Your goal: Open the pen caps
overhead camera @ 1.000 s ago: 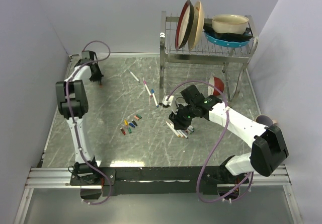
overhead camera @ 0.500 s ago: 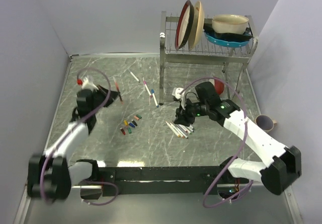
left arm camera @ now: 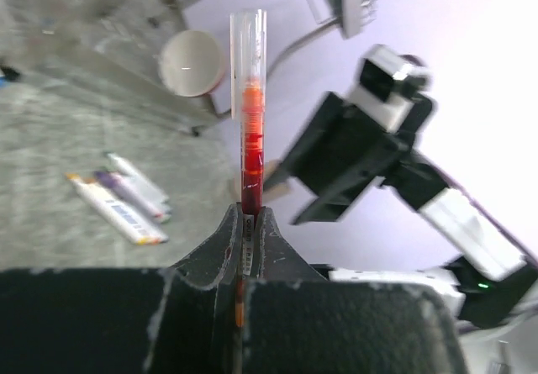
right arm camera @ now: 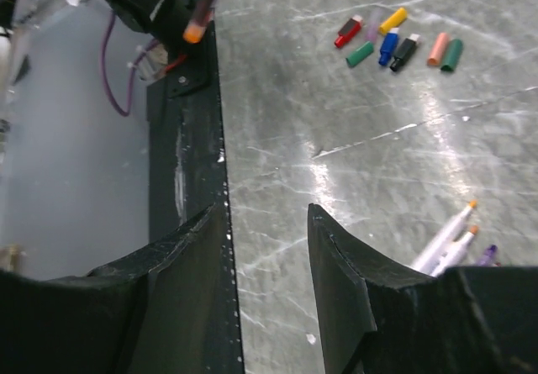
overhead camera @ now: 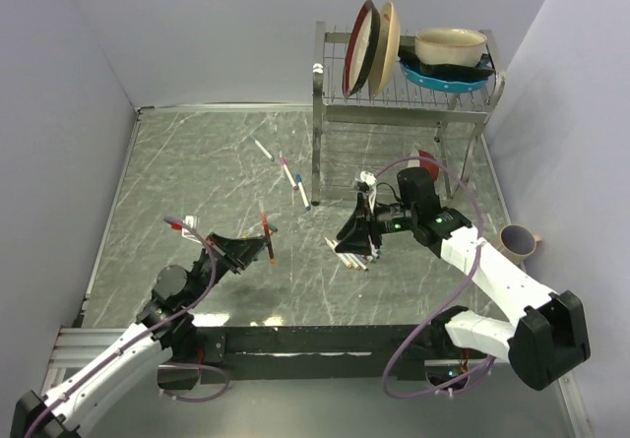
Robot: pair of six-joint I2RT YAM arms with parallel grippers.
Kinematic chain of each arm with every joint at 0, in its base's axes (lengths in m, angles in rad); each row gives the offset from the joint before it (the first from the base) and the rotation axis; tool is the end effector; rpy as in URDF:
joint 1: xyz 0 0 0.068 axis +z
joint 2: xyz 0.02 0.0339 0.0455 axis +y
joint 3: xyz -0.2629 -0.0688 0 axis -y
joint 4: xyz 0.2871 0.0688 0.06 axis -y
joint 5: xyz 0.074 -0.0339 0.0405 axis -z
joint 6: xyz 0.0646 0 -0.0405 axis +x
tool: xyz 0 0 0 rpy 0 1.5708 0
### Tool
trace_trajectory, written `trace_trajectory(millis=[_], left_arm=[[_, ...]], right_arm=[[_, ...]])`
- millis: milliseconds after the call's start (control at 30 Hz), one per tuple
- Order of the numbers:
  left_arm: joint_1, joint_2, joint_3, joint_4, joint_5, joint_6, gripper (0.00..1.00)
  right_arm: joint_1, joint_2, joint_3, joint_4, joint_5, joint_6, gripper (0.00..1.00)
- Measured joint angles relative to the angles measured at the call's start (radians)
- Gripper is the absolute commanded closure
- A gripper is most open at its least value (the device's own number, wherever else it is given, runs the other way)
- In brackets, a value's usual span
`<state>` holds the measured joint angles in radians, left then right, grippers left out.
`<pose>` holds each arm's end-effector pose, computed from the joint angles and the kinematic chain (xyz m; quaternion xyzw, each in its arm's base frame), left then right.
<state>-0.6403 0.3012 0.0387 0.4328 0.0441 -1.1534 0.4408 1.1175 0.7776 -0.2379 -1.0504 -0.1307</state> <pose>0.1573 -0.1208 0.1984 -0.1472 0.6274 -0.6062 0.4660 0.2333 0.1721 0.2527 -0.4436 0.6626 0.4992 0.3391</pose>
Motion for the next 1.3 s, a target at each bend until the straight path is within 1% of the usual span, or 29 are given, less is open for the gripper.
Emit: trace_trajectory(millis=[133, 267, 433, 600, 800, 1000, 1300], left_arm=[[-0.117, 0.039, 0.000, 0.081, -0.075, -0.021, 0.99], [-0.227, 0.190, 0.001, 0.184, -0.156, -0.019, 0.99], [-0.340, 0.412, 0.000, 0.357, -0.258, -0.019, 0.99], [-0.425, 0.537, 0.000, 0.503, -0.360, -0.018, 0.99], [-0.500, 0.629, 0.000, 0.581, -0.474, -0.016, 0.99], [-0.553, 0.745, 0.002, 0.644, -0.571, -0.019, 0.99], [-0.578, 0.936, 0.062, 0.770, -0.603, -0.010, 0.99]], right_arm=[[0.000, 0.040, 0.000, 0.046, -0.018, 0.047, 0.47], [0.000, 0.056, -0.001, 0.069, -0.018, 0.075, 0.46], [0.005, 0.058, -0.009, 0.104, -0.003, 0.122, 0.48], [0.016, 0.058, -0.044, 0.164, 0.057, 0.235, 0.49], [0.063, 0.087, -0.054, 0.208, 0.108, 0.360, 0.49], [0.121, 0.145, -0.054, 0.230, 0.105, 0.416, 0.49], [0.166, 0.206, -0.053, 0.230, 0.079, 0.430, 0.49]])
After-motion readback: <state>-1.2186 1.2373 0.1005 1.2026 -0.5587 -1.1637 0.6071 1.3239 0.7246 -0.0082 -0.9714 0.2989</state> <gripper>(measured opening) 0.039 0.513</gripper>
